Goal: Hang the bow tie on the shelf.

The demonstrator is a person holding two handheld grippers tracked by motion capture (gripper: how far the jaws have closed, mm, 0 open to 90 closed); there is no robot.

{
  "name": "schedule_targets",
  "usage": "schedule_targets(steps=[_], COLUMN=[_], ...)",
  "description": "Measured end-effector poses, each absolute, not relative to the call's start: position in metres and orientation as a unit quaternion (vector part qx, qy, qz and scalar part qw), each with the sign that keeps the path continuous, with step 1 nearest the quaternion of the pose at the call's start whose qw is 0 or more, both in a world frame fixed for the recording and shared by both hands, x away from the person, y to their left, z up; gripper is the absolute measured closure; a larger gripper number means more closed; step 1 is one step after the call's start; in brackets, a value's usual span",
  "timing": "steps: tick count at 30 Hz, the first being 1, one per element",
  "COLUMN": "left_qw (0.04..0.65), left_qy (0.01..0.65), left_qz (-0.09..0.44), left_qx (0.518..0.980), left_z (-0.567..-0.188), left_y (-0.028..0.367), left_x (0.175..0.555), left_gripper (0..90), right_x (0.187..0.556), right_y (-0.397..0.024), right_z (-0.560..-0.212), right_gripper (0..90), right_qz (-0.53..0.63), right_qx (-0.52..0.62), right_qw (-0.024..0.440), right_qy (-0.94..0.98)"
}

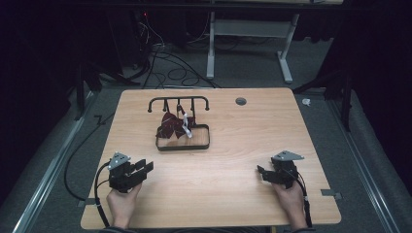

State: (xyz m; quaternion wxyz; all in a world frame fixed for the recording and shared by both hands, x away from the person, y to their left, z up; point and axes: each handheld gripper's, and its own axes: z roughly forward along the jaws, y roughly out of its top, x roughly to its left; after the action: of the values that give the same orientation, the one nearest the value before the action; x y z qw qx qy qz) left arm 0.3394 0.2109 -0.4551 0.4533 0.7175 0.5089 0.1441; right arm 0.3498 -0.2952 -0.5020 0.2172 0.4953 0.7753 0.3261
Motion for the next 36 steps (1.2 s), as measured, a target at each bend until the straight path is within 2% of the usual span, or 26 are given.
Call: schedule_targets(steps=[25, 36], left_qw=[0.429, 0.403], left_qy=[0.530, 0.532], left_qz=[0.127, 0.152], left_qx=[0.720, 0.728], left_z=[-0.491, -0.506], left_y=[0.207, 0.199], left_x=[0.342, 0.344], left_gripper=[55.8, 50.7], right_x=[0.350, 0.350], right_y=[-0.295, -0.295], right_z=[-0.502, -0.502], right_gripper=[32.7, 32.7], right_qz=[0.327, 0.327], right_qx=[0.495, 0.495], right_qw=[0.217, 0.217], right_qy=[0.776, 0.776])
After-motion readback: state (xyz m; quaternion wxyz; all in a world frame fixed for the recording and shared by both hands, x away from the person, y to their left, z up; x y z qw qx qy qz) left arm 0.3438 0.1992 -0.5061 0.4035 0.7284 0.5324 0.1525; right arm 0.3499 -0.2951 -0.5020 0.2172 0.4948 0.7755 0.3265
